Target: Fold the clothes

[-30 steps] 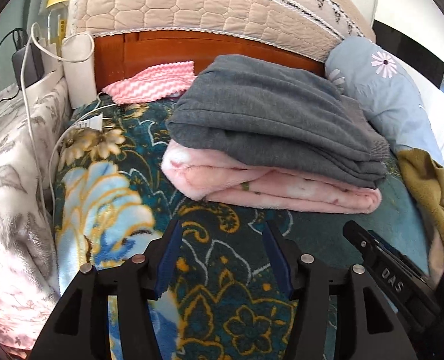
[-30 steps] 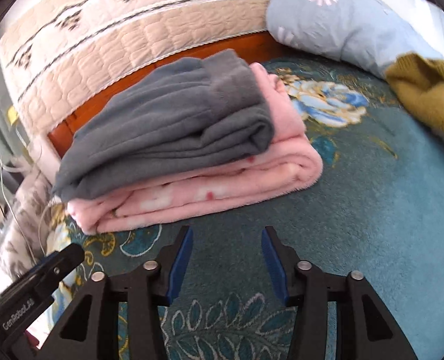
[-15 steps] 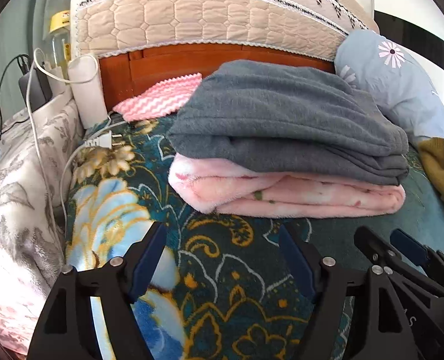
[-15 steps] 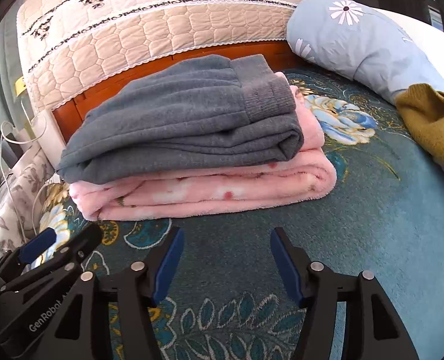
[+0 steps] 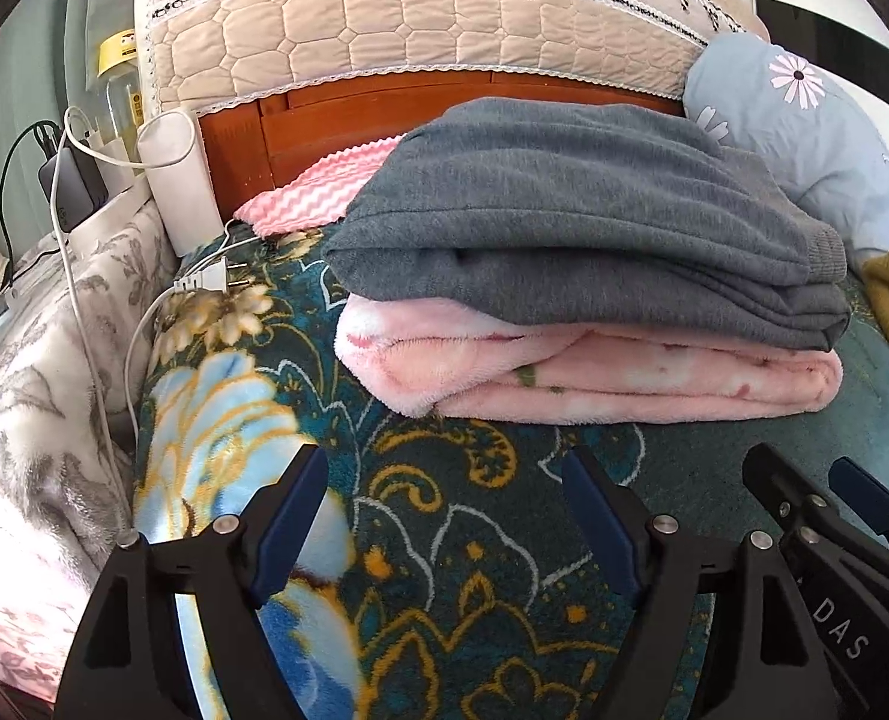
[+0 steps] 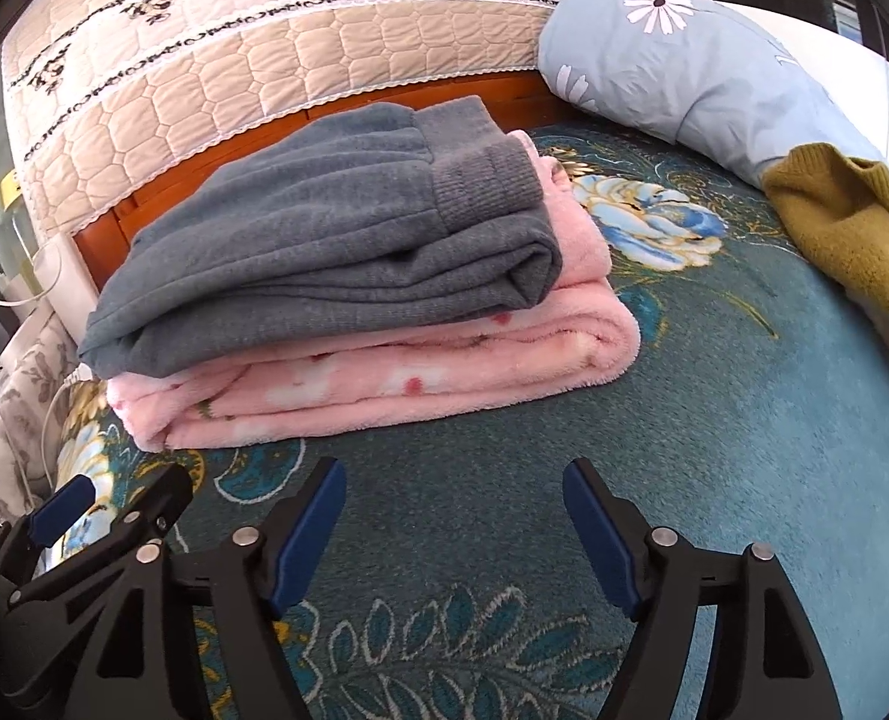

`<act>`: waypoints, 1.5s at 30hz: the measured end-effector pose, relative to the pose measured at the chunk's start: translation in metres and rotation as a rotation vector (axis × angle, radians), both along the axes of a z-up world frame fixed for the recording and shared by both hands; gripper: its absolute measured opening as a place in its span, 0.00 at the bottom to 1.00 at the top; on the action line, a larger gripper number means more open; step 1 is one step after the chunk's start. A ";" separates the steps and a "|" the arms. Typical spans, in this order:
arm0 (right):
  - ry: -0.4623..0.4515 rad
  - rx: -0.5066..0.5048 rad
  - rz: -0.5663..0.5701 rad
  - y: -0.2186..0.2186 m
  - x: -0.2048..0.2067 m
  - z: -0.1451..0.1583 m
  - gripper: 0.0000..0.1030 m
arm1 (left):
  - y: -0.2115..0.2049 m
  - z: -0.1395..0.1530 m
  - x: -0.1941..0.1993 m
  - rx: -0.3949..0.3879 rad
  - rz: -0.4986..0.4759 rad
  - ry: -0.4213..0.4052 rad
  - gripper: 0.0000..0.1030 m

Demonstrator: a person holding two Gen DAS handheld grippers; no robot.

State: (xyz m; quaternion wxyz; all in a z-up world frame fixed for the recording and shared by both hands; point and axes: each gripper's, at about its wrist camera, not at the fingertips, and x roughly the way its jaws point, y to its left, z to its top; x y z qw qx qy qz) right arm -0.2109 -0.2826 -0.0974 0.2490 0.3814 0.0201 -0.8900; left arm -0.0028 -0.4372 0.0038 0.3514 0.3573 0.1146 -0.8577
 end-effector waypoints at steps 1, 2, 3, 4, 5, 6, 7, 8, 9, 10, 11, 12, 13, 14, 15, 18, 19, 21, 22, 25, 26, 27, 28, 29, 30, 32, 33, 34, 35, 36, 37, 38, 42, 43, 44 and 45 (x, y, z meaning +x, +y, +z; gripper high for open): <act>-0.002 0.000 -0.001 0.000 -0.001 0.000 0.78 | 0.000 0.000 0.000 0.004 0.003 -0.005 0.79; -0.004 0.000 -0.002 0.001 -0.002 -0.001 0.79 | -0.001 -0.001 -0.001 0.009 0.007 -0.009 0.79; -0.003 0.002 -0.002 0.000 -0.002 -0.001 0.80 | -0.002 -0.001 0.000 0.016 0.010 -0.011 0.80; -0.001 0.004 -0.003 0.000 -0.002 -0.001 0.80 | -0.002 -0.002 0.000 0.023 0.011 -0.010 0.80; 0.000 0.007 -0.004 0.000 -0.002 -0.001 0.81 | -0.003 -0.002 0.000 0.028 0.011 -0.010 0.80; 0.001 0.010 -0.008 0.000 -0.001 -0.001 0.82 | -0.003 -0.002 0.000 0.031 0.013 -0.010 0.80; -0.002 0.010 -0.009 0.000 -0.002 -0.001 0.83 | -0.003 -0.002 0.000 0.034 0.013 -0.011 0.80; -0.005 0.010 -0.011 0.001 -0.003 -0.002 0.84 | -0.004 -0.002 0.000 0.036 0.013 -0.012 0.79; -0.010 0.009 -0.013 0.001 -0.004 -0.002 0.85 | -0.004 -0.002 0.000 0.038 0.012 -0.012 0.80; -0.014 0.007 -0.015 0.002 -0.005 -0.003 0.86 | -0.004 -0.003 -0.001 0.040 0.012 -0.012 0.80; -0.015 0.008 -0.016 0.002 -0.005 -0.003 0.87 | -0.005 -0.003 -0.001 0.043 0.012 -0.011 0.80; -0.015 0.008 -0.016 0.002 -0.004 -0.003 0.87 | -0.006 -0.003 -0.001 0.045 0.013 -0.011 0.80; -0.016 0.008 -0.017 0.002 -0.004 -0.003 0.88 | -0.007 -0.003 -0.001 0.049 0.014 -0.013 0.80; -0.016 0.008 -0.017 0.001 -0.004 -0.003 0.88 | -0.007 -0.003 -0.001 0.052 0.016 -0.014 0.80; -0.016 0.009 -0.016 0.001 -0.004 -0.003 0.89 | -0.008 -0.004 -0.001 0.056 0.018 -0.015 0.80; -0.013 0.013 -0.014 0.000 -0.003 -0.002 0.90 | -0.010 -0.005 -0.001 0.067 0.023 -0.017 0.80; -0.013 0.013 -0.013 0.000 -0.002 -0.002 0.91 | -0.010 -0.005 0.000 0.069 0.024 -0.018 0.80; -0.013 0.013 -0.013 0.000 -0.002 -0.002 0.92 | -0.010 -0.005 0.000 0.071 0.024 -0.021 0.80; -0.013 0.013 -0.013 0.000 -0.002 -0.002 0.93 | -0.010 -0.005 0.000 0.073 0.022 -0.023 0.80; -0.011 0.013 -0.010 0.000 -0.004 -0.003 0.97 | -0.013 -0.005 0.003 0.085 0.013 -0.023 0.79; -0.010 0.014 -0.008 0.000 -0.004 -0.003 0.99 | -0.015 -0.005 0.004 0.092 0.011 -0.024 0.80; -0.008 0.014 -0.004 -0.001 -0.004 -0.003 1.00 | -0.016 -0.006 0.005 0.098 0.009 -0.026 0.80; -0.006 0.015 0.000 -0.001 -0.004 -0.003 1.00 | -0.017 -0.006 0.005 0.103 0.009 -0.027 0.80; -0.003 0.019 0.001 -0.002 -0.004 -0.003 1.00 | -0.018 -0.007 0.005 0.108 0.009 -0.029 0.80; -0.001 0.023 0.001 -0.003 -0.003 -0.002 1.00 | -0.019 -0.007 0.005 0.110 0.009 -0.030 0.80; -0.004 0.023 -0.002 -0.002 -0.004 -0.003 1.00 | -0.018 -0.007 0.004 0.103 0.009 -0.034 0.80; -0.006 0.021 -0.004 -0.002 -0.004 -0.003 1.00 | -0.017 -0.007 0.004 0.099 0.008 -0.035 0.80; -0.008 0.021 -0.007 -0.002 -0.004 -0.003 1.00 | -0.016 -0.006 0.004 0.097 0.007 -0.039 0.80; -0.010 0.021 -0.010 -0.001 -0.004 -0.003 1.00 | -0.015 -0.007 0.003 0.096 0.006 -0.042 0.80; -0.012 0.021 -0.012 -0.001 -0.005 -0.003 1.00 | -0.015 -0.007 0.003 0.097 0.005 -0.044 0.80; -0.013 0.020 -0.013 -0.001 -0.005 -0.003 1.00 | -0.015 -0.007 0.003 0.099 0.005 -0.044 0.80; -0.014 0.020 -0.014 -0.001 -0.005 -0.003 1.00 | -0.015 -0.007 0.003 0.100 0.005 -0.045 0.80; -0.016 0.024 -0.017 -0.001 -0.005 -0.004 1.00 | -0.013 -0.006 0.003 0.090 0.010 -0.048 0.79; -0.016 0.023 -0.017 -0.001 -0.005 -0.004 1.00 | -0.013 -0.006 0.003 0.089 0.010 -0.047 0.80; -0.016 0.023 -0.017 -0.001 -0.005 -0.004 1.00 | -0.013 -0.005 0.003 0.088 0.011 -0.048 0.80; -0.016 0.024 -0.018 -0.001 -0.005 -0.004 1.00 | -0.012 -0.005 0.003 0.087 0.011 -0.048 0.79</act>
